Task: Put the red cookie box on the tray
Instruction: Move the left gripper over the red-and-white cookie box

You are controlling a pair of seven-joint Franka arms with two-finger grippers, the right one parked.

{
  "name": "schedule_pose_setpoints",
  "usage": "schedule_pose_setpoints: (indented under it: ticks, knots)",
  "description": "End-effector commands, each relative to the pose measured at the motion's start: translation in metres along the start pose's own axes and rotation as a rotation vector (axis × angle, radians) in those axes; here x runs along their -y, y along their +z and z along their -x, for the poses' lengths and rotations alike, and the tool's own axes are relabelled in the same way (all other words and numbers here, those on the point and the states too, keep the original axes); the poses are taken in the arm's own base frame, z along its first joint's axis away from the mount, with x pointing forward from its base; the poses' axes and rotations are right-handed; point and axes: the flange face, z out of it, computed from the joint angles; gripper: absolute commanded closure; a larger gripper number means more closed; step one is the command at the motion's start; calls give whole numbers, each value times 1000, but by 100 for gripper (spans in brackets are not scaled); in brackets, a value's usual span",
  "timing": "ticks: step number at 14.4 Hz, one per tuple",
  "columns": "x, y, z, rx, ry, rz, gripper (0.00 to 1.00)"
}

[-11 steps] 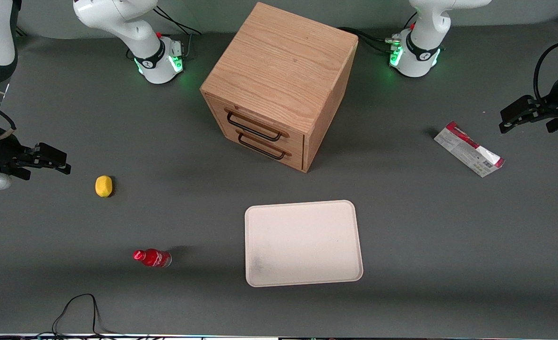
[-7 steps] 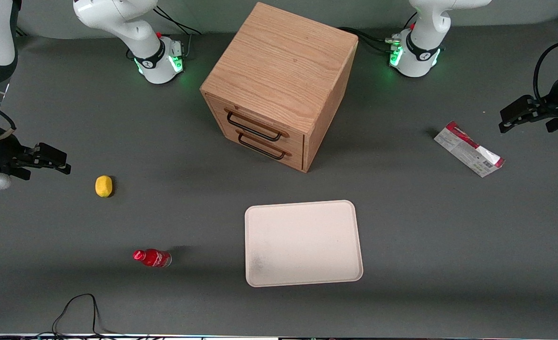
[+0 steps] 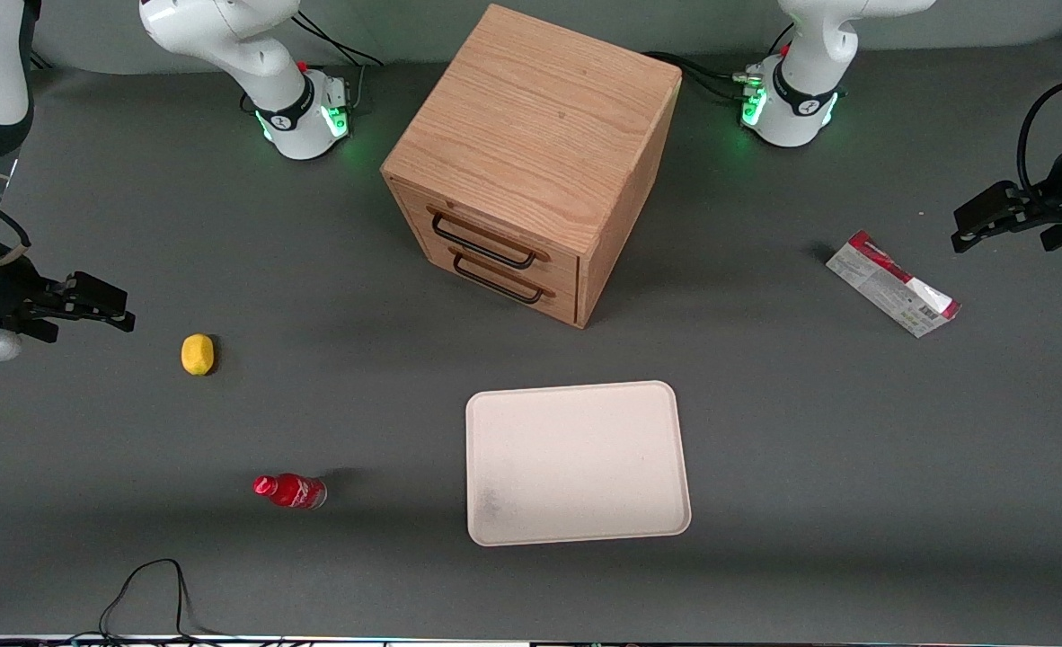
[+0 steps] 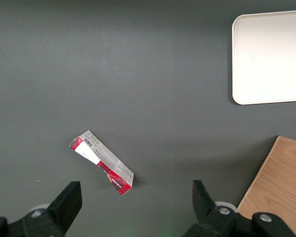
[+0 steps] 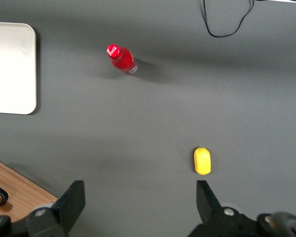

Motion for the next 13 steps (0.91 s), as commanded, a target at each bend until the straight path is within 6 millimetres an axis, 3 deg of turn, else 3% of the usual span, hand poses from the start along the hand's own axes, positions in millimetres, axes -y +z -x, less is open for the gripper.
schedule_pose_setpoints:
  ticks: [1, 5, 13]
  knots:
    - [15, 3, 14, 28, -33, 6, 0]
    - [56, 19, 30, 53, -110, 6, 0]
    - [134, 14, 90, 56, -295, 14, 0]
